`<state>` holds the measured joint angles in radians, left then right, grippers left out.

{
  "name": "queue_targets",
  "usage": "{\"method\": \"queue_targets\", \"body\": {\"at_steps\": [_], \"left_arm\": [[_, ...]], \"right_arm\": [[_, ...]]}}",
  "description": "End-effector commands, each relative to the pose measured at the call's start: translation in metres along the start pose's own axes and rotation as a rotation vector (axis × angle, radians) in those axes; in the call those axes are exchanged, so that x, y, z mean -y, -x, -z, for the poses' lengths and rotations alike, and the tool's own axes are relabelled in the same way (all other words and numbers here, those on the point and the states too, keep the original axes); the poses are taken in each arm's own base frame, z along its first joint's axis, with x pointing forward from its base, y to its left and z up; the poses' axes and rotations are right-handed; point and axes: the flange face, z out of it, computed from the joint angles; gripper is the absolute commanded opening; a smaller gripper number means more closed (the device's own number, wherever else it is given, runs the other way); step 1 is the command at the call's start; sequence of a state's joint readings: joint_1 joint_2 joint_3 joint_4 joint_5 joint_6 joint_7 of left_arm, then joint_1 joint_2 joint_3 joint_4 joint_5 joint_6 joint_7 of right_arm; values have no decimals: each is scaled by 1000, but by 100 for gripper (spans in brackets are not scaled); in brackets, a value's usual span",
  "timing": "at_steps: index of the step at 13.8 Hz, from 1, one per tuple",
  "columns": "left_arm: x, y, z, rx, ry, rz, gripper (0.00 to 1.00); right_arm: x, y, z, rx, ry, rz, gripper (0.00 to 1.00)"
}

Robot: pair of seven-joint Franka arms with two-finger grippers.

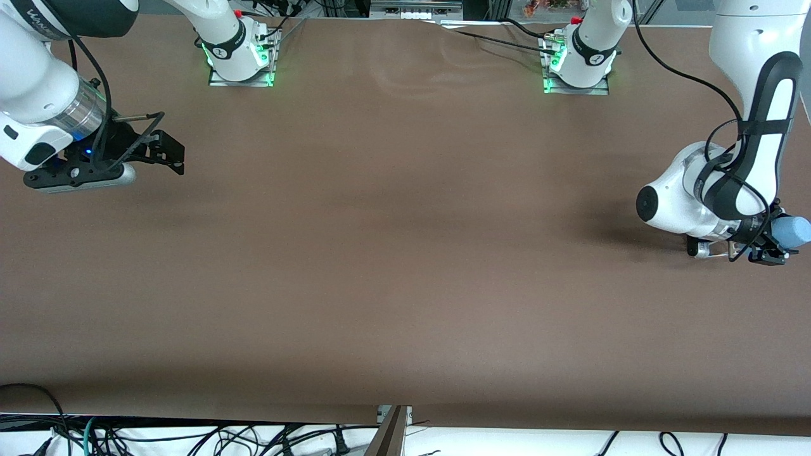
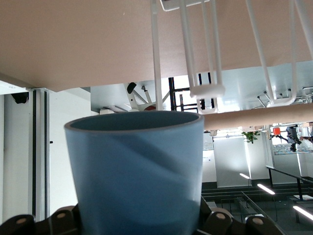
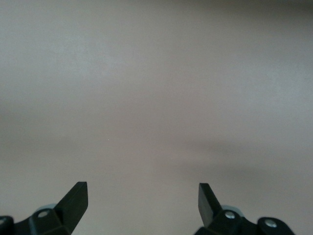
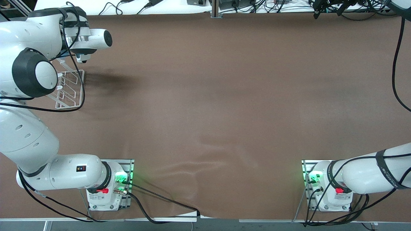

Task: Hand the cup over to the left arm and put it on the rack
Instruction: 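Move the cup with the left gripper down into the wire rack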

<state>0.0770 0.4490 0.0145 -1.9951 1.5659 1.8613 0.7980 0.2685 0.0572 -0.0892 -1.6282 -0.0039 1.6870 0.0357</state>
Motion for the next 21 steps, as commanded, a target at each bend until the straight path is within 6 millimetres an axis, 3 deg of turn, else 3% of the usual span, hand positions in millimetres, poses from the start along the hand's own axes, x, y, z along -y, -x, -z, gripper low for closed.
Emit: {"method": "queue_targets", "body": {"at_steps": [1, 6, 8, 12, 16, 19, 21], "left_arm": [[-5, -11, -5, 9, -13, -4, 0], [-12, -31, -7, 1, -7, -10, 0], [-12, -28, -5, 9, -5, -16, 0], [-17, -23, 18, 71, 13, -35, 0], [-24, -9, 17, 70, 17, -29, 0], [-20, 26, 20, 74, 19, -88, 0], [-21, 37, 23, 72, 22, -112, 0]], "right_arm": [[6, 0, 1, 12, 0, 7, 100], [4, 0, 2, 8, 1, 2, 100], [5, 0, 2, 9, 1, 4, 100], [4, 0, 2, 8, 1, 2, 100], [4, -1, -2, 9, 2, 4, 100], [3, 0, -1, 11, 2, 5, 100], [3, 0, 1, 8, 1, 10, 100]]}}
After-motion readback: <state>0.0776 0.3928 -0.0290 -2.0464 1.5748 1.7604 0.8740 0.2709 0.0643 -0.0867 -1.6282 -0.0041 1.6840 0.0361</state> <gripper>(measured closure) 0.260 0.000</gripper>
